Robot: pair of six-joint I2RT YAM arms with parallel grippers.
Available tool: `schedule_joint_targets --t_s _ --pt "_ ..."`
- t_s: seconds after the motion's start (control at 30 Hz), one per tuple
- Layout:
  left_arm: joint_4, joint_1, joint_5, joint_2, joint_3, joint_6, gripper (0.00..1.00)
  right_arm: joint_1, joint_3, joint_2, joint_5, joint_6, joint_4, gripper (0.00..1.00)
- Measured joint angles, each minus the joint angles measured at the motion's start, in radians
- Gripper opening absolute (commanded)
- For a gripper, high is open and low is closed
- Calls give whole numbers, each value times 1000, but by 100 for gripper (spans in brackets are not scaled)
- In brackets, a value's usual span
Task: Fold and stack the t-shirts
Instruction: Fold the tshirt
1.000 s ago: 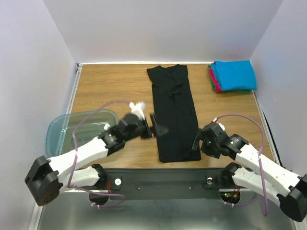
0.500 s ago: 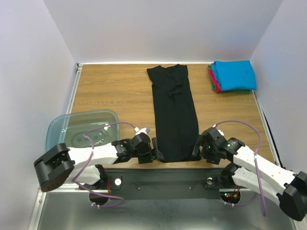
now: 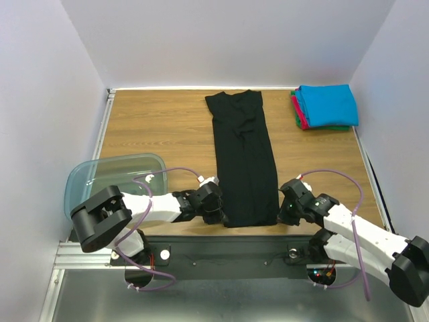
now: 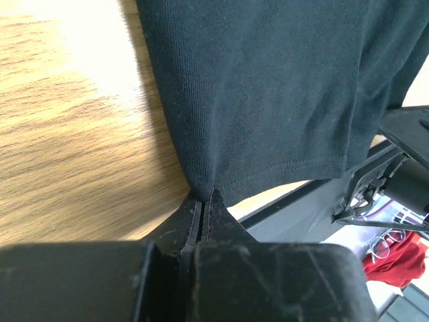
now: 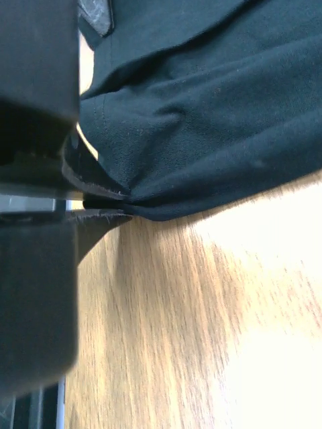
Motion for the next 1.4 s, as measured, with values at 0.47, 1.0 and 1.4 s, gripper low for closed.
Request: schedule_joint_targets --t_s 0.47,1.0,1.4 --pt "-37 -21 3 -199 -78 -37 0 0 -6 -287 -37 30 -145 0" --pt "-117 71 -11 -130 127 73 0 0 241 15 94 -43 -75 0" --pt "-156 325 -17 23 392 240 0 -14 600 374 306 -214 121 0"
